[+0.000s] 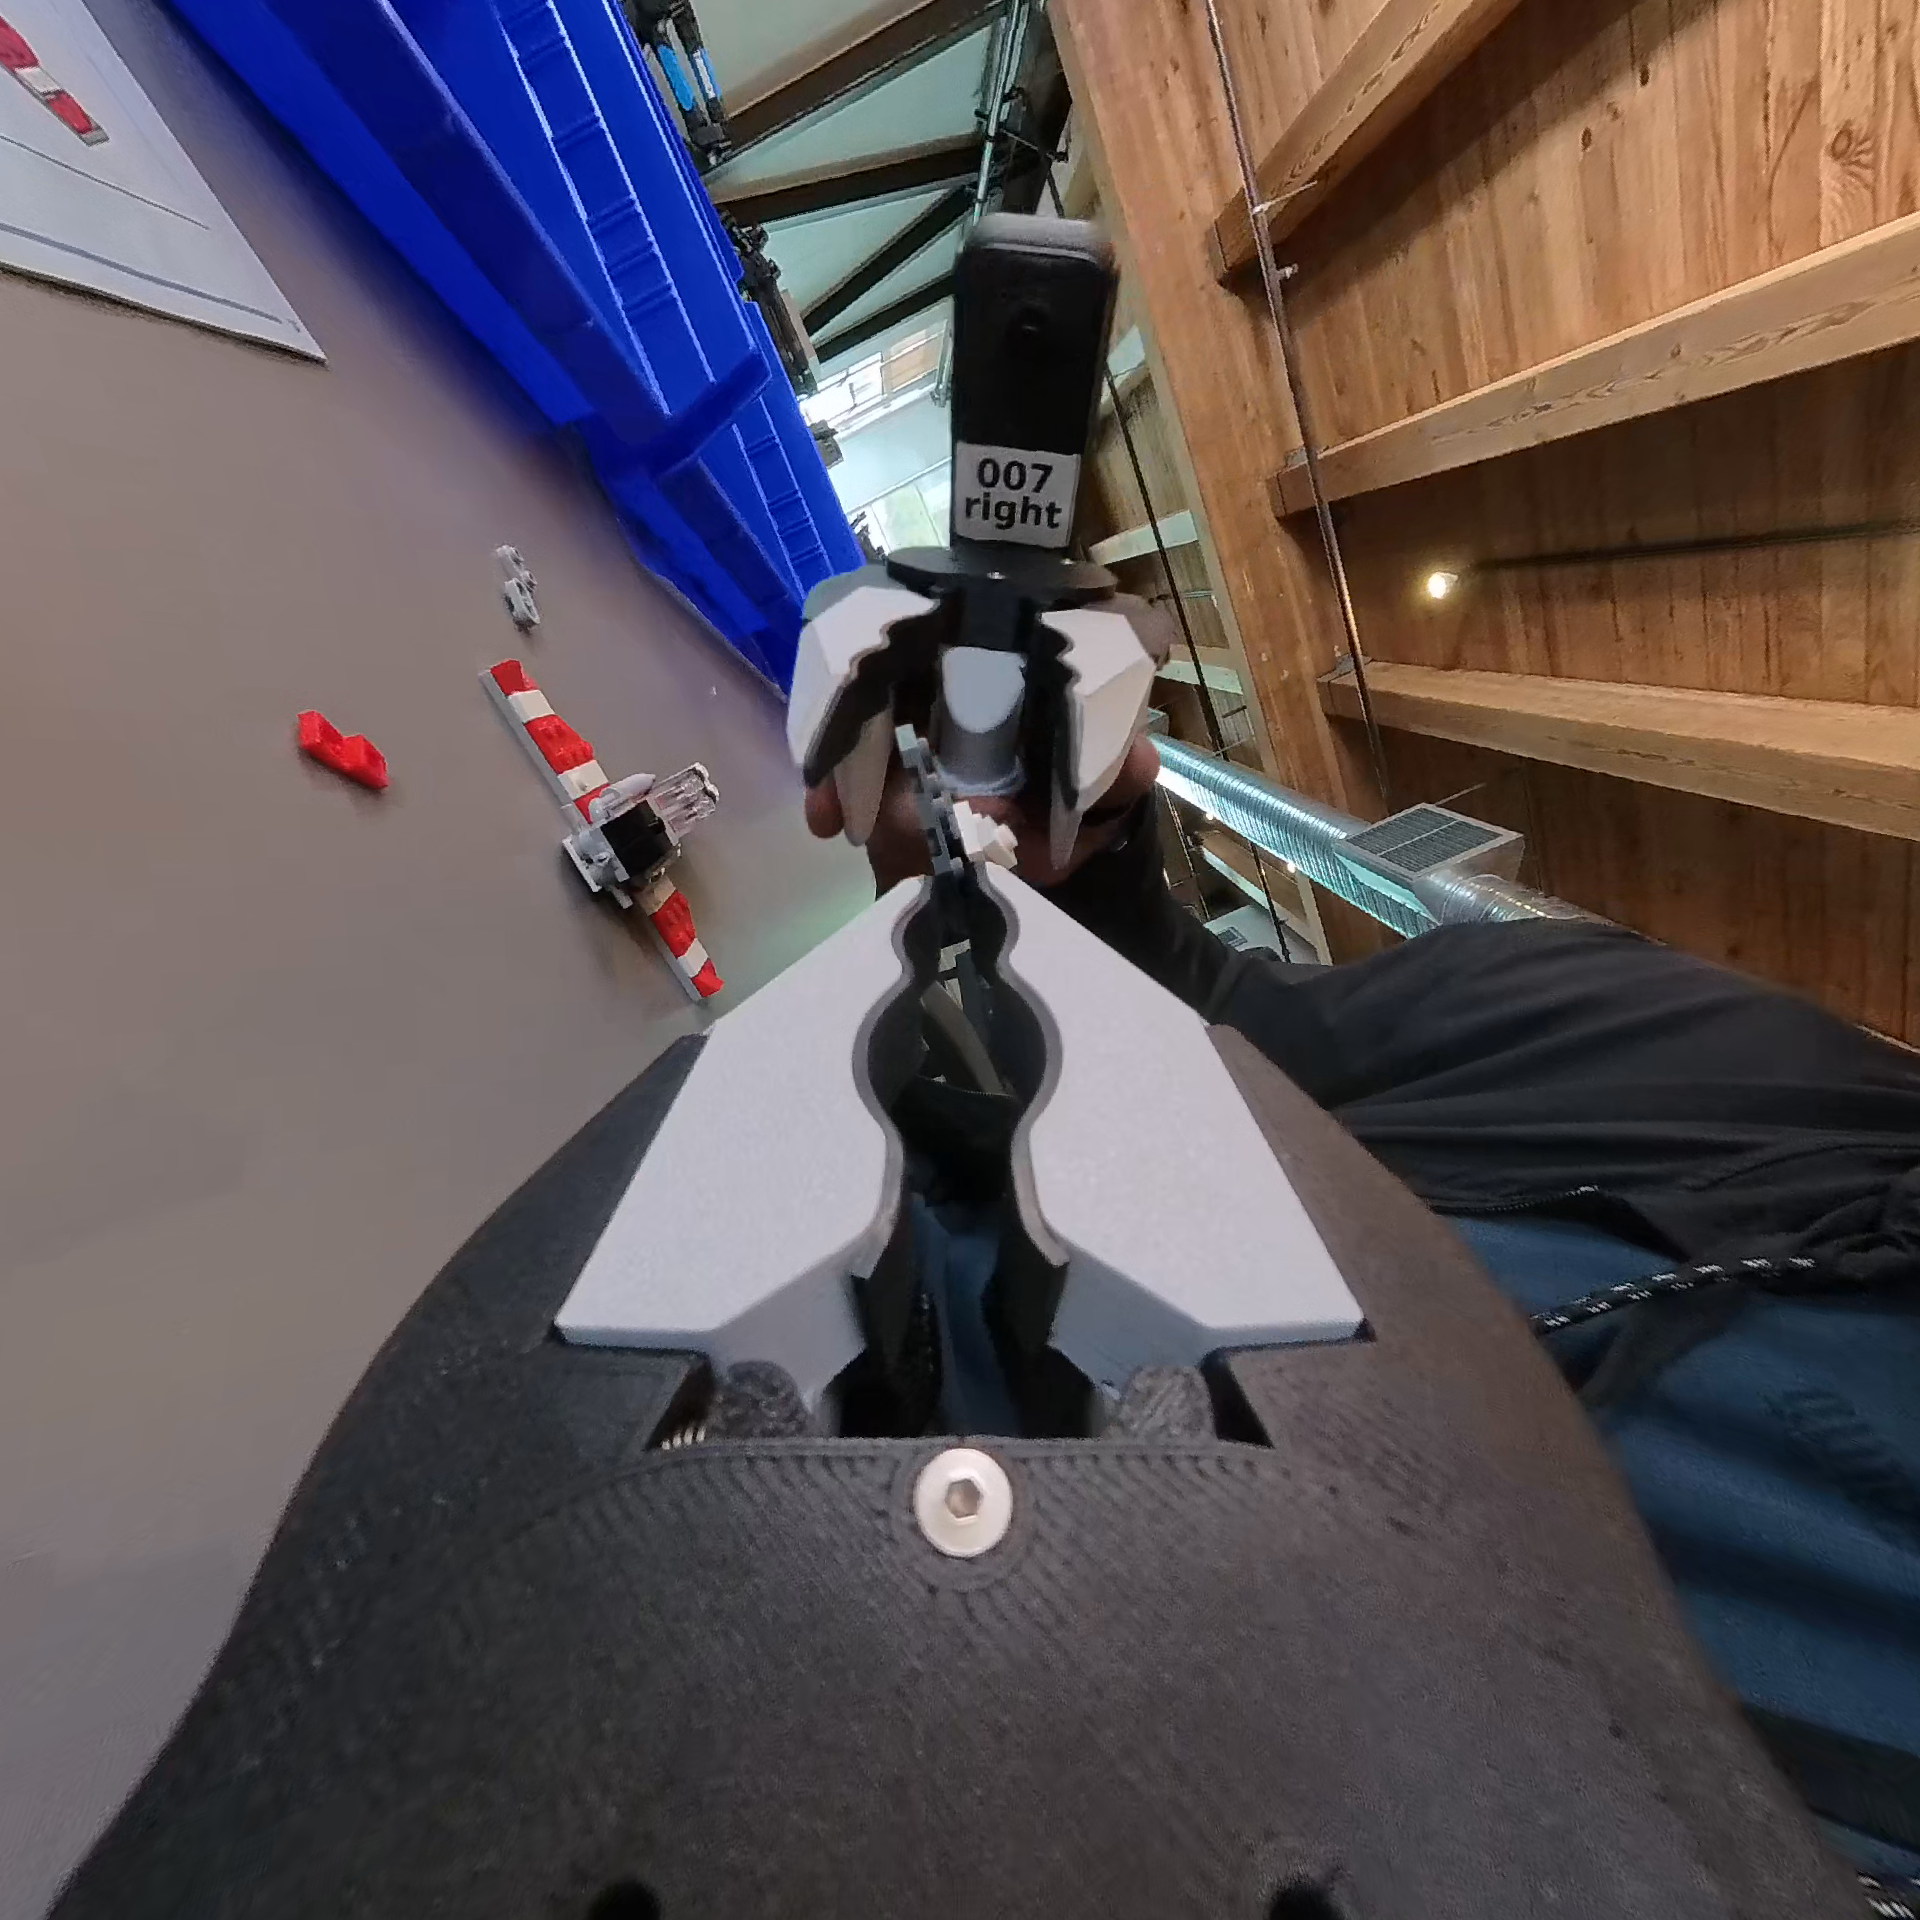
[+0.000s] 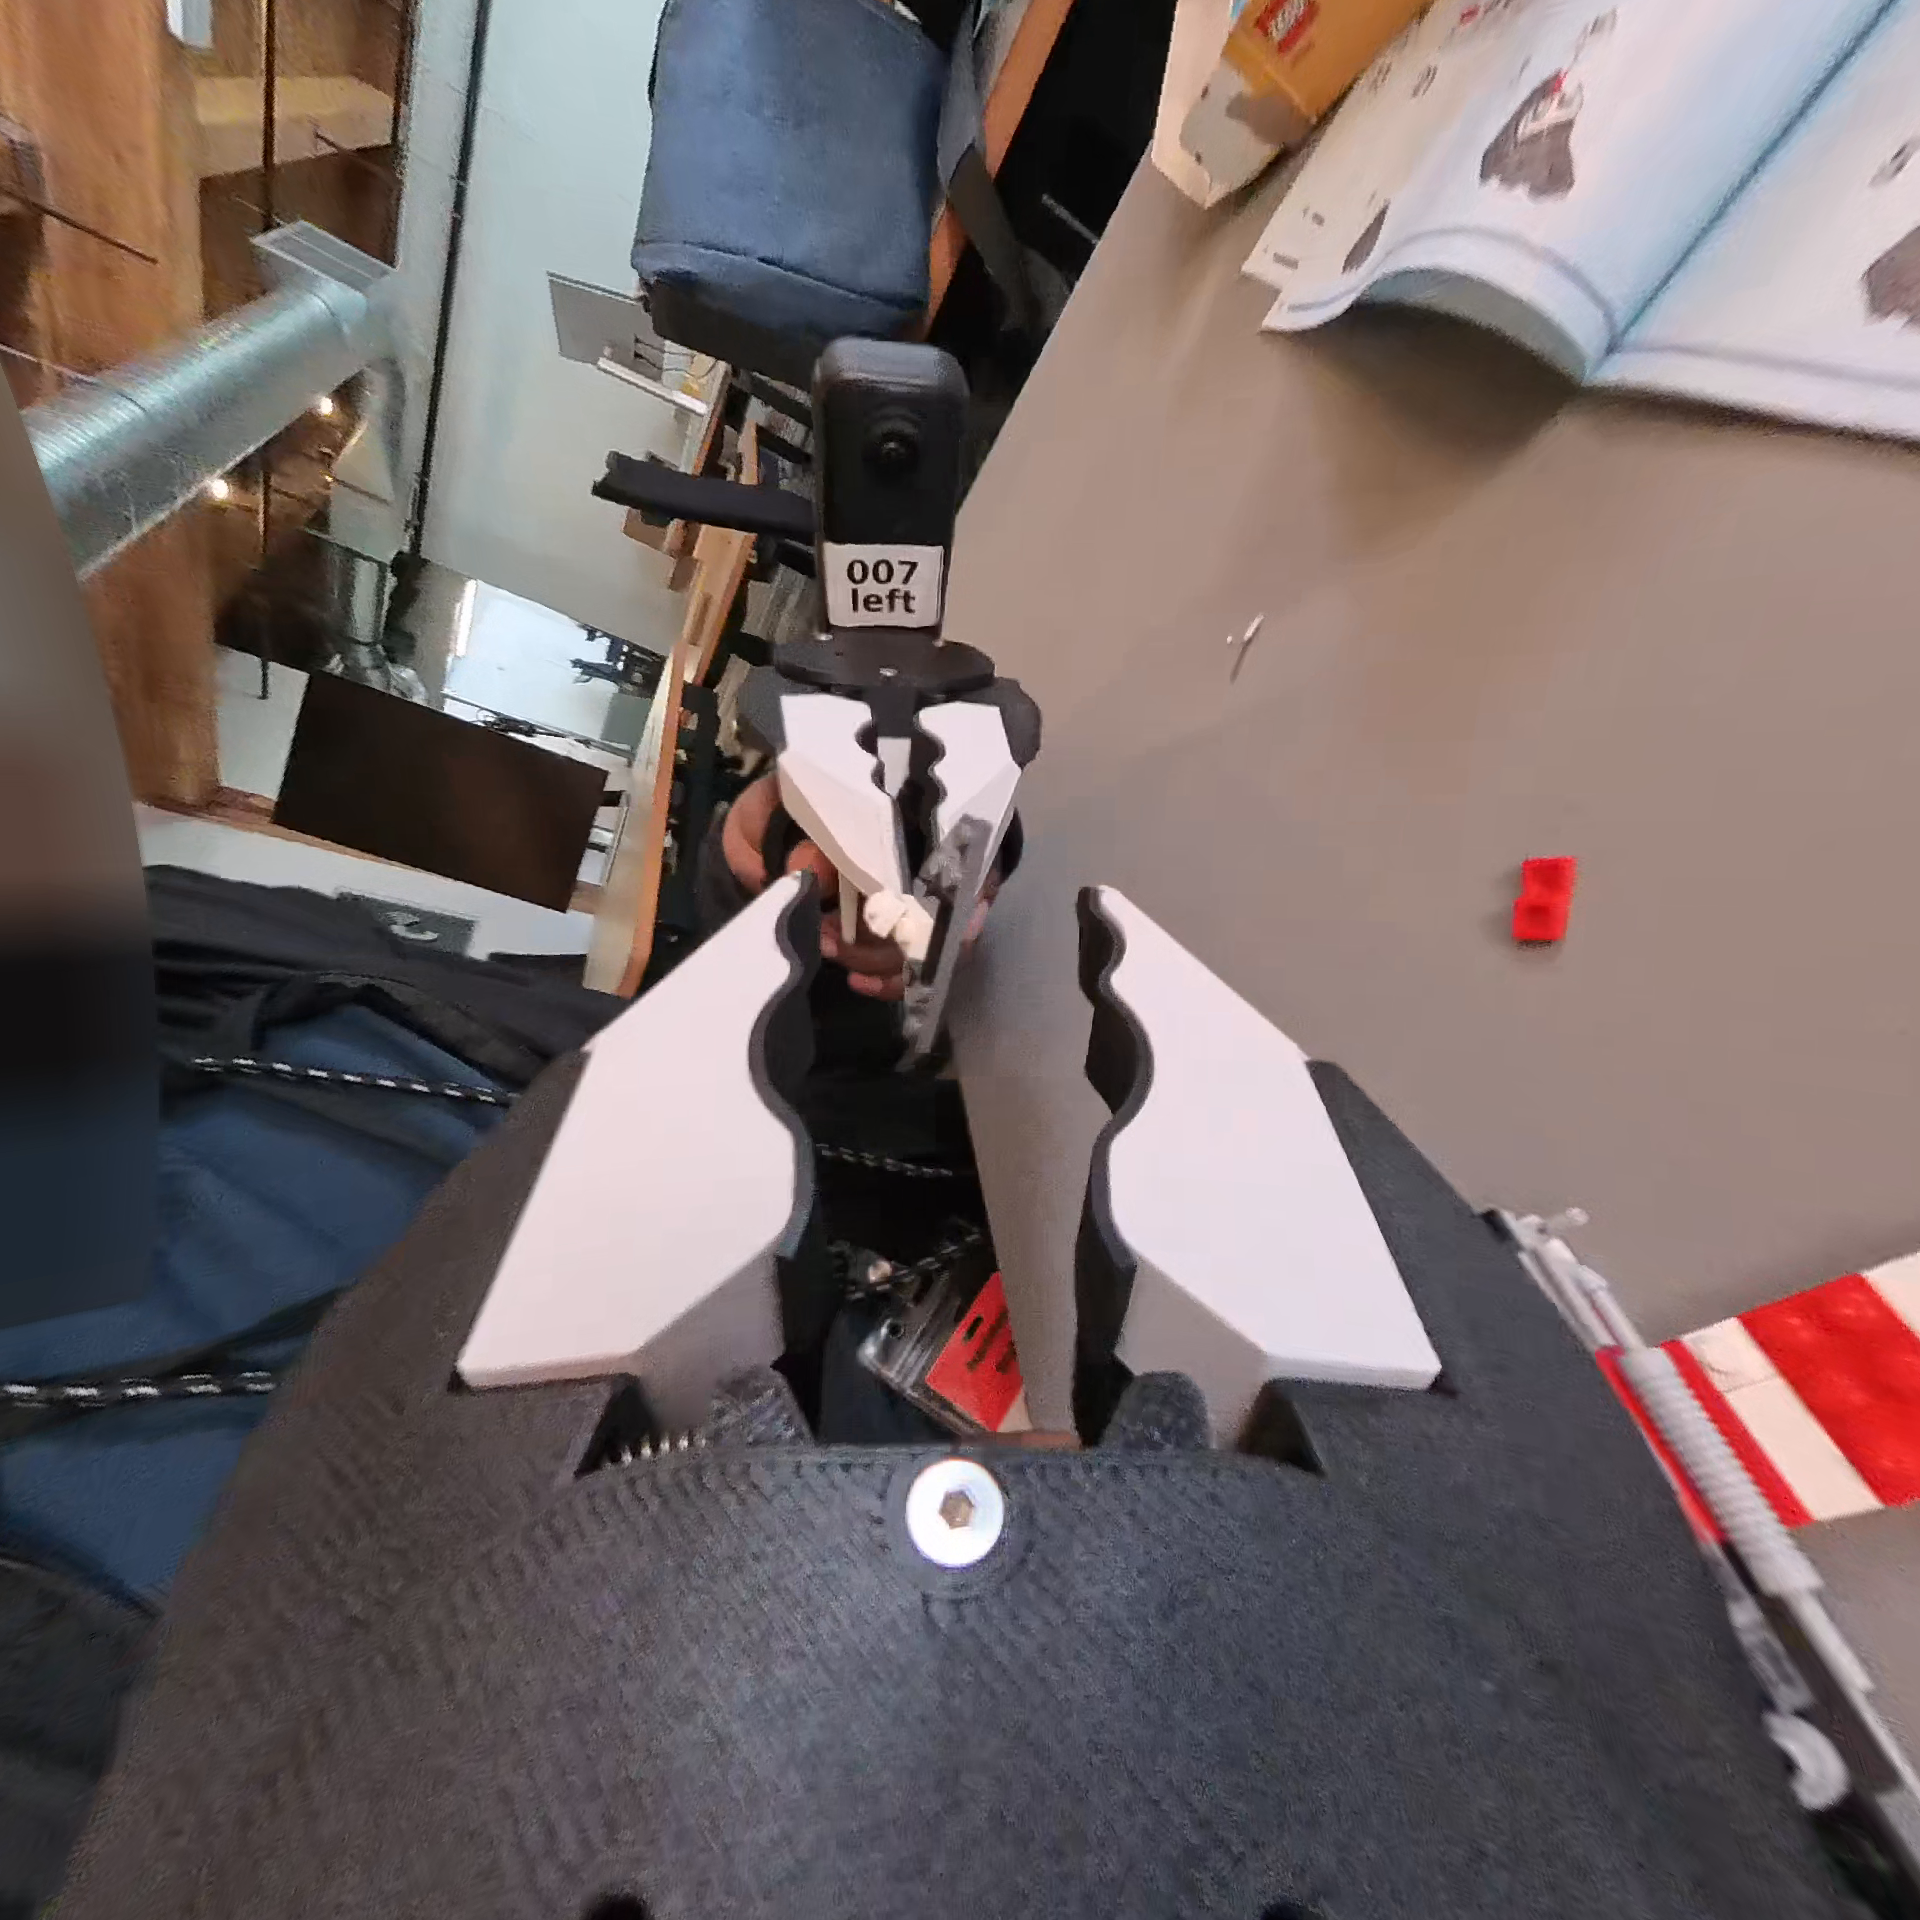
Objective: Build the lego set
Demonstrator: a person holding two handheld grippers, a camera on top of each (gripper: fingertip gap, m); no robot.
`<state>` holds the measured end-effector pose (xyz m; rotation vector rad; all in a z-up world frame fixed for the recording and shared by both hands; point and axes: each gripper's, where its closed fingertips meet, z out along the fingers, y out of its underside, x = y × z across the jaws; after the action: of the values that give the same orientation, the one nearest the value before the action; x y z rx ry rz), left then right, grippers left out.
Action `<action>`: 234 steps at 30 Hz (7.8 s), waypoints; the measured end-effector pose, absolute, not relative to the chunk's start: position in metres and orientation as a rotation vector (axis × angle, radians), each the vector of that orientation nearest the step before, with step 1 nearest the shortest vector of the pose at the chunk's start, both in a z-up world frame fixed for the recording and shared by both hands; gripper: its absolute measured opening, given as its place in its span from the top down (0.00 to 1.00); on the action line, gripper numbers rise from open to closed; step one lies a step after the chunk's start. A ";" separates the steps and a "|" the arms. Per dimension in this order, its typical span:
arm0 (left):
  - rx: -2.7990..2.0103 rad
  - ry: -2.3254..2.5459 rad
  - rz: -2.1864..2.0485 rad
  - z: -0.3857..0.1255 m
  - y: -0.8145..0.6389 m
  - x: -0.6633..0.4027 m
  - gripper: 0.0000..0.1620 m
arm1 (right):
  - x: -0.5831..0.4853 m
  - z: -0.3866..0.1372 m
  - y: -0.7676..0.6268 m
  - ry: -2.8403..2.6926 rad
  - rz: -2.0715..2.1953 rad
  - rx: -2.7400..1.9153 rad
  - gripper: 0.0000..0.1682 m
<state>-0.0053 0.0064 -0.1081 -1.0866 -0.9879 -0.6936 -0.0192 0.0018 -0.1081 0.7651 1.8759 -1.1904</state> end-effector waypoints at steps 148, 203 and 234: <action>-0.486 -1.031 -0.408 -0.064 -0.057 -0.052 0.98 | -0.057 -0.028 0.051 1.659 -2.577 0.831 0.63; -0.722 -1.052 -0.631 -0.085 -0.013 -0.034 0.97 | -0.142 -0.211 0.137 2.974 -1.260 0.856 0.94; -0.771 -1.095 -0.618 -0.094 -0.014 -0.034 0.97 | -0.134 -0.199 0.132 2.881 -1.374 0.767 0.95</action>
<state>-0.0340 -0.0136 -0.0941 -0.7705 -1.0949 -0.6184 -0.1336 0.1324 -0.1994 0.7667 2.8809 -1.3737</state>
